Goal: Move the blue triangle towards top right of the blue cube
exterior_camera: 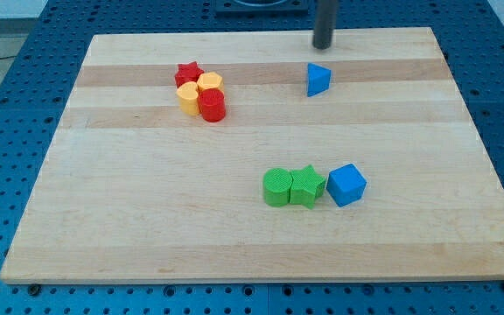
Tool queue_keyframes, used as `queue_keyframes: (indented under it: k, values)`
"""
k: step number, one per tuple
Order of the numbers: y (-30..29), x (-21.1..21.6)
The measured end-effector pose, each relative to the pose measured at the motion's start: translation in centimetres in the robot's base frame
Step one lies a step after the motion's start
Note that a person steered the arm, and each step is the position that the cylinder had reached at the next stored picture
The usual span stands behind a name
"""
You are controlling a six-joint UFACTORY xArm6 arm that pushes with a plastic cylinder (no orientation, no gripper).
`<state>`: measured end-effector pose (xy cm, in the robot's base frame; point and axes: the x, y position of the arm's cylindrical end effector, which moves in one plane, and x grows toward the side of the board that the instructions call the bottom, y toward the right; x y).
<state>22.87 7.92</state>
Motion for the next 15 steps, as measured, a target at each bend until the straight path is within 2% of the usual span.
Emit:
queue_keyframes:
  k: [1, 3, 6, 8, 11, 15]
  values:
    - [-2.8, 2.6]
    - [-3.8, 8.6]
    - [3.8, 8.3]
    - [5.2, 6.6]
    - [7.2, 9.1]
    - [7.2, 20.0]
